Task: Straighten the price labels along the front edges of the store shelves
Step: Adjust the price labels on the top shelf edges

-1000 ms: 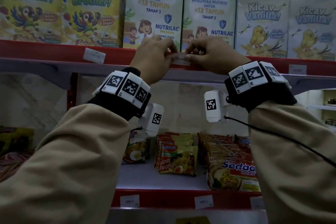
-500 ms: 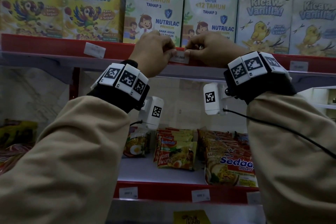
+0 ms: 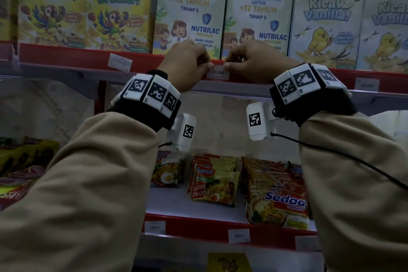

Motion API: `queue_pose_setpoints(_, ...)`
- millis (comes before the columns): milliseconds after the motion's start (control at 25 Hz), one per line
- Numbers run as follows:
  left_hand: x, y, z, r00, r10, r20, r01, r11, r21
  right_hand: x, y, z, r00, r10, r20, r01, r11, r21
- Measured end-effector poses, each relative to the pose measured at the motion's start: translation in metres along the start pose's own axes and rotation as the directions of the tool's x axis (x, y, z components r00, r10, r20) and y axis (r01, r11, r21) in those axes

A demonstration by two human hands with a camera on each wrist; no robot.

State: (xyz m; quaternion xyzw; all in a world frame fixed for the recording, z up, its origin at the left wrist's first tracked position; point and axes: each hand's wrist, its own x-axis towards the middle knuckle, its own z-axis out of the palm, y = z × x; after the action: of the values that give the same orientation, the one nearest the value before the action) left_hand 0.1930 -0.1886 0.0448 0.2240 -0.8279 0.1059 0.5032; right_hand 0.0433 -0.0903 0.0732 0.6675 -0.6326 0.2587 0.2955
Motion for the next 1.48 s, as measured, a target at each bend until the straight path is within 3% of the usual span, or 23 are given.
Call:
queue_pose_setpoints(360, -0.004, 0.003, -0.002, 1.0, -0.006, 0.001, 0.006, 1.0, 0.025, -0.009, -0.004, 0.004, 0.997, 0.012, -0.077, -0.013, 1.0, -0.01)
queue_pose_setpoints(480, -0.01, 0.002, -0.006, 1.0, 0.028, -0.013, -0.029, 0.995, -0.092, -0.014, -0.006, 0.007, 0.994, 0.01, -0.108, -0.008, 1.0, 0.023)
queue_pose_setpoints(680, -0.017, -0.013, -0.021, 0.992, 0.118, 0.037, -0.116, 0.992, -0.054, -0.01, -0.023, 0.022, 0.983, 0.029, -0.18, -0.05, 0.992, -0.115)
queue_pose_setpoints(840, -0.028, -0.048, -0.044, 0.987, 0.149, 0.059, -0.154, 0.984, 0.085, 0.013, -0.062, 0.041, 0.974, 0.036, -0.222, -0.065, 0.99, -0.123)
queue_pose_setpoints(1000, -0.04, -0.107, -0.075, 0.997, 0.051, 0.052, -0.06, 0.98, 0.19, 0.039, -0.108, 0.063, 0.975, 0.037, -0.22, -0.062, 0.992, -0.109)
queue_pose_setpoints(1120, -0.051, -0.145, -0.09, 0.999, 0.012, 0.032, -0.017, 0.985, 0.173, 0.055, -0.139, 0.079, 0.97, 0.025, -0.241, -0.054, 0.992, -0.114)
queue_pose_setpoints(1360, -0.068, -0.19, -0.106, 0.991, 0.104, -0.085, -0.081, 0.969, 0.235, 0.068, -0.171, 0.105, 0.944, 0.041, -0.327, -0.108, 0.976, -0.19)
queue_pose_setpoints(1480, -0.063, -0.201, -0.11, 0.986, 0.154, -0.059, -0.135, 0.959, 0.248, 0.071, -0.18, 0.11, 0.936, 0.074, -0.345, -0.146, 0.972, -0.185)
